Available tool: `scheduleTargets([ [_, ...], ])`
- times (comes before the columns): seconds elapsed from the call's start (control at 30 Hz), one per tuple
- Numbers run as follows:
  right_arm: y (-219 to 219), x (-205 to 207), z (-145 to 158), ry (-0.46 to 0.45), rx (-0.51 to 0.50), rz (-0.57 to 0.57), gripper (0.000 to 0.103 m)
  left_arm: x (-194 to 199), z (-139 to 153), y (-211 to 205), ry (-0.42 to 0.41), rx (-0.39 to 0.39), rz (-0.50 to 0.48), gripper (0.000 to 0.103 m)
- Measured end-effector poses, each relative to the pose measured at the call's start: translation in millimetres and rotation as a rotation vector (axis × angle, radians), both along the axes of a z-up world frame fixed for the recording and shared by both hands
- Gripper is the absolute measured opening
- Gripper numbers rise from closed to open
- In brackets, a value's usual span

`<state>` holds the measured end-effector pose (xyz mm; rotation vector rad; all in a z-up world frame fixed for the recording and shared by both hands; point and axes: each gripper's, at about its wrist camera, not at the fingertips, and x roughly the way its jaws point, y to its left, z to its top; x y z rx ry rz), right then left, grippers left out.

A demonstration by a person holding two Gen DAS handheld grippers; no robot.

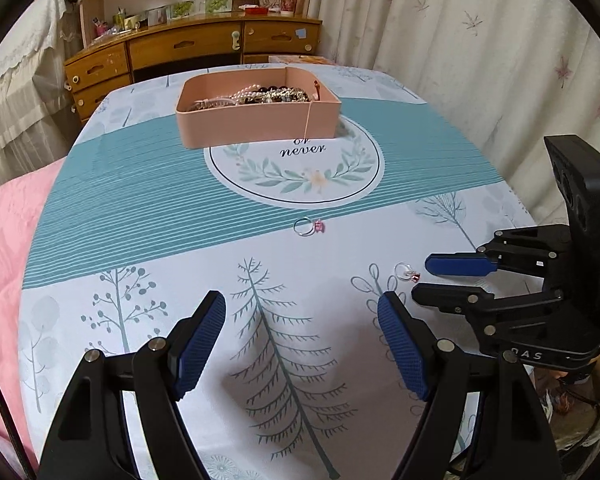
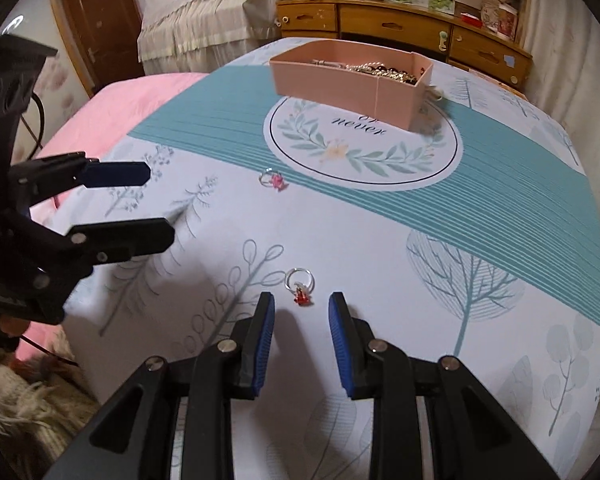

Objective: Organize jewelry
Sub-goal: 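Grasp the red-gem ring with the right tool while the left tool approaches the pink ring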

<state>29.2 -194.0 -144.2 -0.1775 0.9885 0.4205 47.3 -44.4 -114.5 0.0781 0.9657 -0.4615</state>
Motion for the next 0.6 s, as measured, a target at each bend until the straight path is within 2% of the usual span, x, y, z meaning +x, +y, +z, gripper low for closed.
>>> scheduleTargets([
  [0.23, 9.8, -5.3, -3.9, -0.086, -0.068, 0.069, 0.028, 6.1, -4.4, -1.9, -0.002, 0.017, -0.011, 0.077],
  [0.4, 9.9, -4.0, -3.4, -0.107, -0.067, 0.099, 0.027, 12.3, -8.6, -2.9, -0.005, 0.048, -0.014, 0.077],
  [0.43, 10.2, -4.0, -3.1, -0.11, -0.065, 0.105, 0.026, 13.7, -8.7, -3.1, -0.005, 0.047, -0.018, 0.077],
  [0.5, 11.2, -4.0, -2.9, -0.117, -0.067, 0.109, 0.014, 17.2, -7.9, -4.3, -0.008, 0.05, -0.034, 0.077],
  [0.6, 11.5, -2.7, -2.9, -0.119, -0.067, 0.117, 0.014, 22.3, -5.6, -8.7, -0.03, 0.066, -0.086, 0.077],
])
